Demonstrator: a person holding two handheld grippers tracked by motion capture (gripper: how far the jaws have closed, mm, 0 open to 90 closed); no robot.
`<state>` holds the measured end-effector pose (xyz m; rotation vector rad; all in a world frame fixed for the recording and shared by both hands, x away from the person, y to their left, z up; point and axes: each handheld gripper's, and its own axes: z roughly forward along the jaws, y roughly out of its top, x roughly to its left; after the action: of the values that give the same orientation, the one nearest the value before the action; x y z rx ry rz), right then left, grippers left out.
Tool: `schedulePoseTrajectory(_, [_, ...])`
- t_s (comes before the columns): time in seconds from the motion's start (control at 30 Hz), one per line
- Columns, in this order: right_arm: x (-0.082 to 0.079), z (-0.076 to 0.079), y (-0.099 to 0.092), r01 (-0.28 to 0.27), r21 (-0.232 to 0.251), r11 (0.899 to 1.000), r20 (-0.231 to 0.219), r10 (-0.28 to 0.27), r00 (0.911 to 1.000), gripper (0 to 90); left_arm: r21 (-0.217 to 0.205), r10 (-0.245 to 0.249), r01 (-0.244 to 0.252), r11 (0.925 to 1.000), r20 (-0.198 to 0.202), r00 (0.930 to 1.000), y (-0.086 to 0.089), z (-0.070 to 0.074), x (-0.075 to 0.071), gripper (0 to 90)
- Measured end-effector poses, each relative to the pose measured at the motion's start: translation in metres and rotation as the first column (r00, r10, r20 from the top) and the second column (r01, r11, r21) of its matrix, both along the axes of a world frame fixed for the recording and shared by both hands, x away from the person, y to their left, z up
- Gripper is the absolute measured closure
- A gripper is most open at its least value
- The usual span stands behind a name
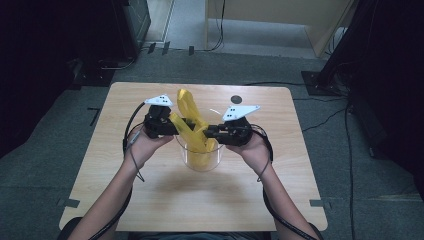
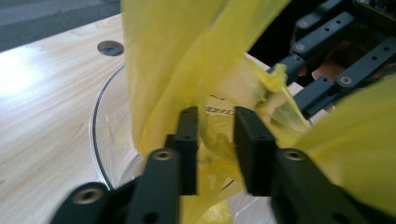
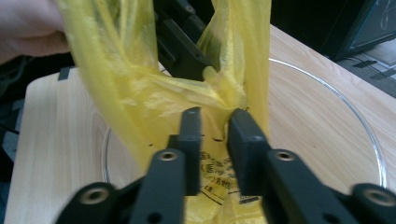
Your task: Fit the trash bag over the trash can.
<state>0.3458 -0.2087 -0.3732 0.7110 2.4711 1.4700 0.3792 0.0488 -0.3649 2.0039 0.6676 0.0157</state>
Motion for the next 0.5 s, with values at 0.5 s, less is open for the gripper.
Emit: schedulePoseTrajectory(0.5, [-0.001, 0.013, -0.003, 0.114, 0.104, 0.988, -0.020, -0.113, 0.9934, 59.8, 0.052, -0.077, 0.075, 0.9958, 0.032, 0.9965, -0.019, 0.002, -0.011, 83.4])
